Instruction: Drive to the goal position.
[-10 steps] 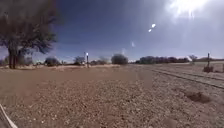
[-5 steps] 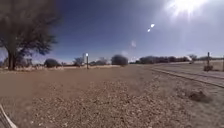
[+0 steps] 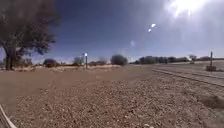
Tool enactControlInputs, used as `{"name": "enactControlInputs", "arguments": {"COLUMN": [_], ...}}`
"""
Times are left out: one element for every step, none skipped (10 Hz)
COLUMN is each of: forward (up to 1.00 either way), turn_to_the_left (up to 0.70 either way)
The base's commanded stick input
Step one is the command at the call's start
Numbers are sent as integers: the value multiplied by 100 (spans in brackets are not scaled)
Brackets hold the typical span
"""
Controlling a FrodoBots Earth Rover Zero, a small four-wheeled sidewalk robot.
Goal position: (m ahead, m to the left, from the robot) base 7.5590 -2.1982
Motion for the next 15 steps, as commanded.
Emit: {"name": "enactControlInputs", "arguments": {"forward": [70, 70, 70, 70, 70, 70, 70, 70, 70, 70, 70, 70, 70, 70, 70], "turn_to_the_left": [0, 0, 0, 0, 0, 0, 0, 0, 0, 0, 0, 0, 0, 0, 0]}}
